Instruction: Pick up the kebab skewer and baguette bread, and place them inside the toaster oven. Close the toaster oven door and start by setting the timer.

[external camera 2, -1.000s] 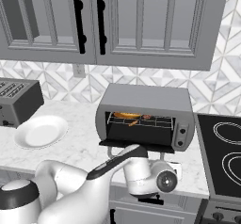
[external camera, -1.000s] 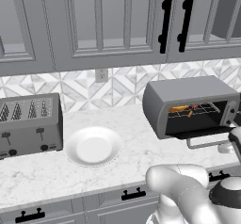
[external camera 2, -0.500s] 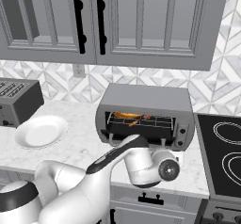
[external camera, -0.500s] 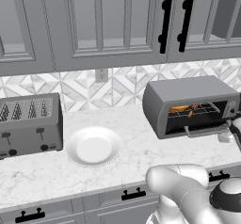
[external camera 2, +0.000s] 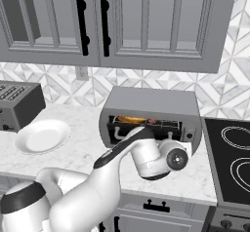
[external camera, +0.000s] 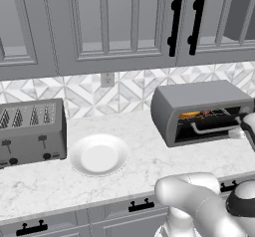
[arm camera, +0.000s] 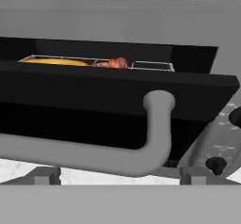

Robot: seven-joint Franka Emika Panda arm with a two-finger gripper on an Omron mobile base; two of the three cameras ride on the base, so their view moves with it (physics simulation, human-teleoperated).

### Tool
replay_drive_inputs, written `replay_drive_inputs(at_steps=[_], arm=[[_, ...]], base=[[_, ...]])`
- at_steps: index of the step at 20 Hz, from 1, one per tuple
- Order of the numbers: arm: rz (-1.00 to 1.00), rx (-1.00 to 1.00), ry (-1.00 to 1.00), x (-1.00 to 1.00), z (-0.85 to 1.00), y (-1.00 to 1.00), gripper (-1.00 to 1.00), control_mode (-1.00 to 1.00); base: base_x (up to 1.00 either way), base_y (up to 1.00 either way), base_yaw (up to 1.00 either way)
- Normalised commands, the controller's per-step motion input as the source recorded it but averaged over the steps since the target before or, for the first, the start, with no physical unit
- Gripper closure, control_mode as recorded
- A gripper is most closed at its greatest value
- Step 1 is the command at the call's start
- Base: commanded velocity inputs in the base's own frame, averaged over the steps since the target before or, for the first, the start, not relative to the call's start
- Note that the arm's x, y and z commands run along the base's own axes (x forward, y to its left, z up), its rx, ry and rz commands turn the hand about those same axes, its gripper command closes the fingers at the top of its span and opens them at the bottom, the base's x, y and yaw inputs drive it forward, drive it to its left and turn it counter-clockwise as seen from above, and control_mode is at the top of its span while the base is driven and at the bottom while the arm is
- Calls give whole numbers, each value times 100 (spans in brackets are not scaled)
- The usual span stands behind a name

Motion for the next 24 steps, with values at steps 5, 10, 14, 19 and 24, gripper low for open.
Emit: replay_drive_inputs(at_steps=[5, 10, 14, 19, 24], arm=[[0, 0, 0, 32, 22, 0, -100, -100], [0, 0, 0, 24, 7, 0, -100, -100], [0, 0, 0, 21, 0, 1, -100, -100], [0, 0, 0, 29, 0, 5, -100, -100], [0, 0, -2, 18, 0, 1, -100, -100]], base=[[0, 0, 0], [0, 0, 0], [0, 0, 0], [0, 0, 0], [0, 0, 0]])
